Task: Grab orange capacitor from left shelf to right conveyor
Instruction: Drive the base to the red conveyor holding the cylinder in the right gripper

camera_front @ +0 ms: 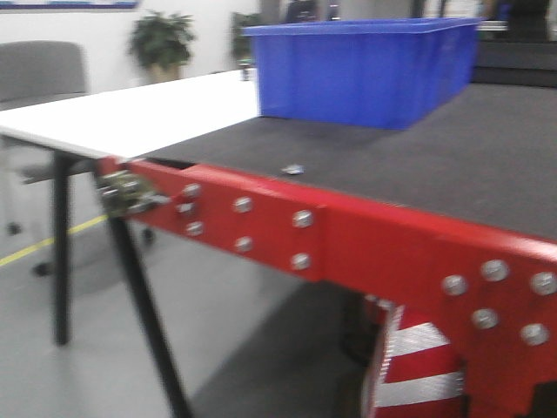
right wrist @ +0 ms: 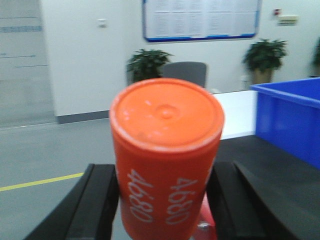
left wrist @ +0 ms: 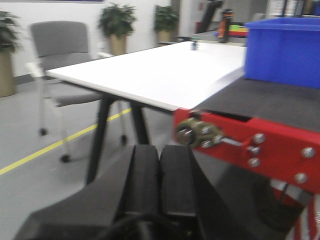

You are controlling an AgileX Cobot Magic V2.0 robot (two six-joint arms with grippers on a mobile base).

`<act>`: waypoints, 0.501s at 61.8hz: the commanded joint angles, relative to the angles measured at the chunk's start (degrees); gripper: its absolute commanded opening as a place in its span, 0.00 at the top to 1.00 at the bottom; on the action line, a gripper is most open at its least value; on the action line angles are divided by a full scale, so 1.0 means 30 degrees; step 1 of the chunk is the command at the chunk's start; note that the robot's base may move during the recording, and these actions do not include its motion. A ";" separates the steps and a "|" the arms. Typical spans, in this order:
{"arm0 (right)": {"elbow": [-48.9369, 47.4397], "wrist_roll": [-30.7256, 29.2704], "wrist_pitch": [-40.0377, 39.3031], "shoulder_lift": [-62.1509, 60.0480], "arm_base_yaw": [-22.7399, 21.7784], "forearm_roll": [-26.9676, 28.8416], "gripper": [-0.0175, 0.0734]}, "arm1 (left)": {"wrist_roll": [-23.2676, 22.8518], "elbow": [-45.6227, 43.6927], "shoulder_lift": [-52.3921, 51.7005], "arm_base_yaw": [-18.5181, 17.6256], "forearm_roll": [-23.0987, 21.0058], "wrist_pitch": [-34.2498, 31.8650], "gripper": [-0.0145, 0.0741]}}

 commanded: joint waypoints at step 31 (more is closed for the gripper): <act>-0.0545 -0.0080 -0.1954 0.0143 0.0019 -0.0162 0.75 | 0.0000 -0.0151 0.0112 0.0029 -0.0114 -0.1555 0.95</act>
